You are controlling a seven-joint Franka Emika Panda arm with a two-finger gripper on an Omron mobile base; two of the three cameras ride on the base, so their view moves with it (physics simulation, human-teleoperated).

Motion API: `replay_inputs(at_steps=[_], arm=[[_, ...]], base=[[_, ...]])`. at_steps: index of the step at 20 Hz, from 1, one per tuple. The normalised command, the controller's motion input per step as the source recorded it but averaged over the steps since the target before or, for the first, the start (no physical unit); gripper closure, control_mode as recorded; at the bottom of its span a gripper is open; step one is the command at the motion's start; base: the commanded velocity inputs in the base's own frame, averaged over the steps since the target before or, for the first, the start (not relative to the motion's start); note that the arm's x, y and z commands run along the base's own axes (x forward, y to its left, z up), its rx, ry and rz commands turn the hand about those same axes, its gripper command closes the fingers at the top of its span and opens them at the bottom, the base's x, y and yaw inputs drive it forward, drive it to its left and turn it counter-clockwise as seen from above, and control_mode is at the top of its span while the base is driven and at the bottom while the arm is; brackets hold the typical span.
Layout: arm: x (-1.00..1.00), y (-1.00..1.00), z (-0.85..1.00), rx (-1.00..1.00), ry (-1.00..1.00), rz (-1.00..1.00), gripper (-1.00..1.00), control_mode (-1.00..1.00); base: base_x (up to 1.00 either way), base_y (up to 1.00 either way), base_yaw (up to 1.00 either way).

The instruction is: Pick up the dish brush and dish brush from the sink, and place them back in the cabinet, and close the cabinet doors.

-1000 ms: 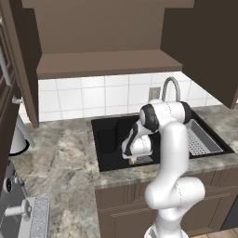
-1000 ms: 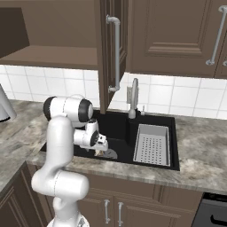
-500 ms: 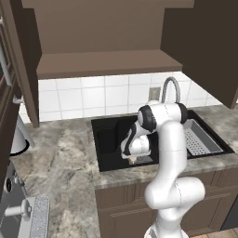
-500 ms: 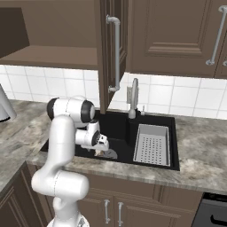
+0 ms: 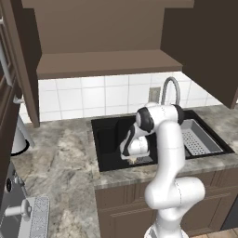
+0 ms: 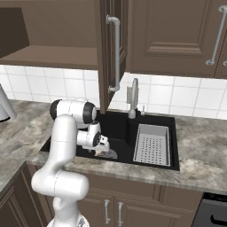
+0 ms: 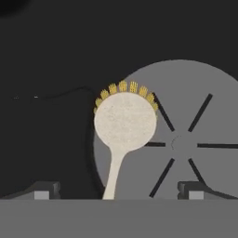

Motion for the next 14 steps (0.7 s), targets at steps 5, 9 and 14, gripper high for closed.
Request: replay_inputs(at_steps=[5,9,14], arm=[[0.19,0.0,-0.15,0.0,0.03,0.0,-1.0,-1.0],[0.2,0.0,-0.16,0.0,0.07,0.0,-1.0,-1.0],[0.22,0.0,-0.14,0.0,0.07,0.0,-1.0,-1.0]], base=[[0.0,0.0,0.0],[0.0,0.0,0.0],[0.0,0.0,0.0]])
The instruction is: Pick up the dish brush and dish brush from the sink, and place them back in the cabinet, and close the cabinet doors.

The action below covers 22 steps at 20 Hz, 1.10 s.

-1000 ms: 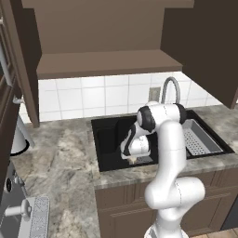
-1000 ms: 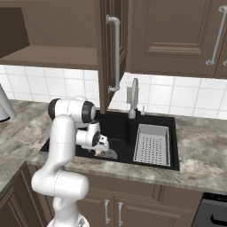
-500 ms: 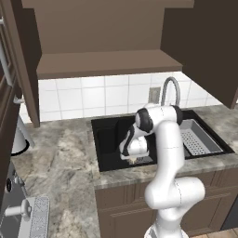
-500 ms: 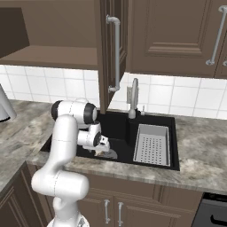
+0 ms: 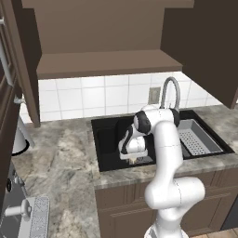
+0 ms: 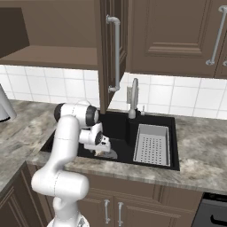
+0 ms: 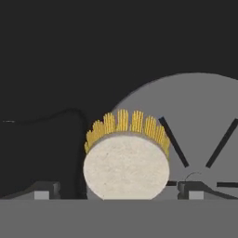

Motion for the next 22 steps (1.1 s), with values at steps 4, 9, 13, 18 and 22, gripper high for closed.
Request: replay_inputs(at_steps=[4,9,13,18,22], arm=[[0.24,0.0,-0.11,0.0,0.02,0.0,-1.0,-1.0],[0.21,0.0,-0.1,0.0,0.01,0.0,-1.0,-1.0],[0.04,0.0,-0.16,0.0,0.06,0.0,-1.0,-1.0],[-0.06,0.0,-0.15,0.0,0.18,-0.02,-1.0,-1.0],[-0.01,0.0,-0.11,0.0,0.11,-0.01,-1.0,-1.0]], base=[[0.0,0.0,0.0],[0.0,0.0,0.0],[0.0,0.0,0.0],[0.0,0.0,0.0],[0.0,0.0,0.0]])
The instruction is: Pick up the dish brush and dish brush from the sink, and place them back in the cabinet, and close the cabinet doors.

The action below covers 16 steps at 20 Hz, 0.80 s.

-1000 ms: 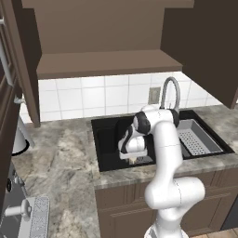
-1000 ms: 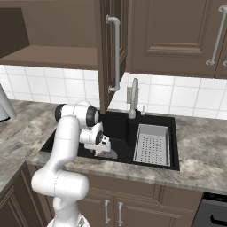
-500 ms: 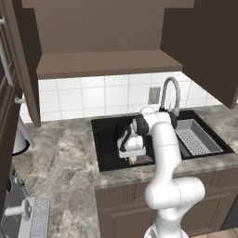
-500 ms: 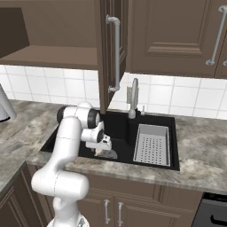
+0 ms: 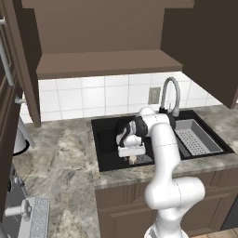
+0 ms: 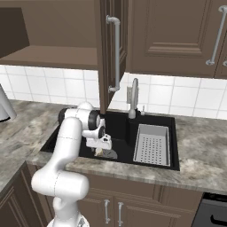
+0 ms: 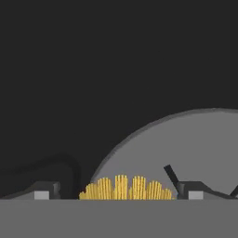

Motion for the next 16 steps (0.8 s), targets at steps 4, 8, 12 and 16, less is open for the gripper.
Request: replay_inputs(at_steps=[4,8,12,16], arm=[[-0.01,0.0,-0.07,0.0,0.05,-0.01,-1.0,-1.0],[-0.13,-0.02,-0.01,0.0,0.0,-0.01,-1.0,-1.0],[-0.22,-0.06,0.0,0.0,0.0,-0.03,-1.0,-1.0],[-0.23,-0.05,0.0,0.0,0.0,-0.02,-1.0,-1.0]], base=[[0.0,0.0,0.0],[0.0,0.0,0.0],[0.0,0.0,0.0],[0.0,0.0,0.0]])
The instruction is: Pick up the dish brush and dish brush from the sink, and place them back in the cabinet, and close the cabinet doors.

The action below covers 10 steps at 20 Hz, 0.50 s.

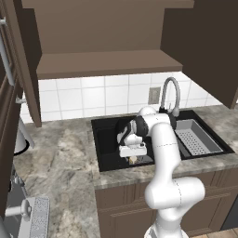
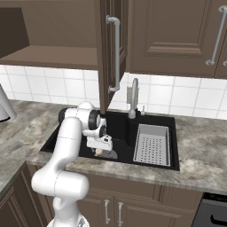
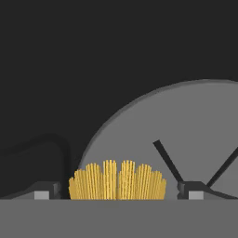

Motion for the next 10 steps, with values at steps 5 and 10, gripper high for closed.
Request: replay_inputs(at_steps=[5,10], arm=[[-0.16,-0.02,0.0,0.0,0.0,-0.02,-1.0,-1.0],[-0.06,0.04,-0.09,0.0,-0.02,0.0,-1.0,-1.0]], base=[[0.0,0.0,0.0],[0.0,0.0,0.0]])
